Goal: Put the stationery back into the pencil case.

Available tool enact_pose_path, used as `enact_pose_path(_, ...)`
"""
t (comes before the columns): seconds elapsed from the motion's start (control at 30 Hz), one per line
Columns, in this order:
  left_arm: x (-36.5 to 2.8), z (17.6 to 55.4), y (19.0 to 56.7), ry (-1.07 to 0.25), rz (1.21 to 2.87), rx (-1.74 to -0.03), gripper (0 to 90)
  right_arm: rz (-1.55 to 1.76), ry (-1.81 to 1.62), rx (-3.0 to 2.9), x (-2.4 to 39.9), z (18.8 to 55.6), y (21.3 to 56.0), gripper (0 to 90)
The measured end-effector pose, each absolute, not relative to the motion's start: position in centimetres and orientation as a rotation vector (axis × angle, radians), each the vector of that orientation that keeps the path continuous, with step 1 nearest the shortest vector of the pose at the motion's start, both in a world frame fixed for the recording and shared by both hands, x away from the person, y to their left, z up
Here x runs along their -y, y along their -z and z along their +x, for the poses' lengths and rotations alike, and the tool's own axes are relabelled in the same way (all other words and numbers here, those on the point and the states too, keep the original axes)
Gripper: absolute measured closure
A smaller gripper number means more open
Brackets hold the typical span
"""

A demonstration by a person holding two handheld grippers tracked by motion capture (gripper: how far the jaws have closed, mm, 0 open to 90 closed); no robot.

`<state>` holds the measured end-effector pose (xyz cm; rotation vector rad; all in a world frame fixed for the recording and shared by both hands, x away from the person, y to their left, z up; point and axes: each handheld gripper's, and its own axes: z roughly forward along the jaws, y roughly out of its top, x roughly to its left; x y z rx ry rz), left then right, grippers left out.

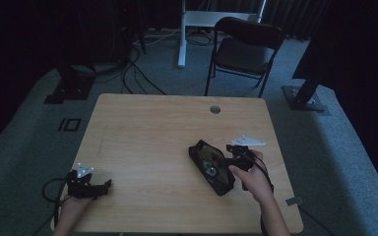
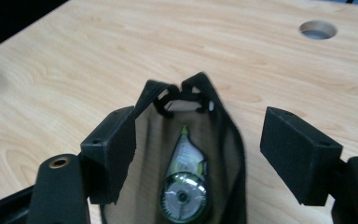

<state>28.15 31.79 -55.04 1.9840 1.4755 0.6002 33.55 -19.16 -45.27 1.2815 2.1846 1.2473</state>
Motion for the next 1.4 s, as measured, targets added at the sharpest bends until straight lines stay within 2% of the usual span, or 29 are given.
enact_pose_path(0.47,-31.8,28.2,55.0,-0.6,1.984,-1.476,0.2,1.342,-1.238,-2.049,23.4,33.4,46.2,26.4)
enact_pose_path(0.9,-31.8,28.2,55.0,-0.601,1.982,-1.475,0.2,1.467,-1.173,-1.962,26.7,33.6,49.1,26.3)
enact_pose_path(1.4,-31.8,28.2,55.0,-0.601,1.985,-1.474,0.2,1.545,-1.057,-1.926,28.5,33.3,52.6,23.7)
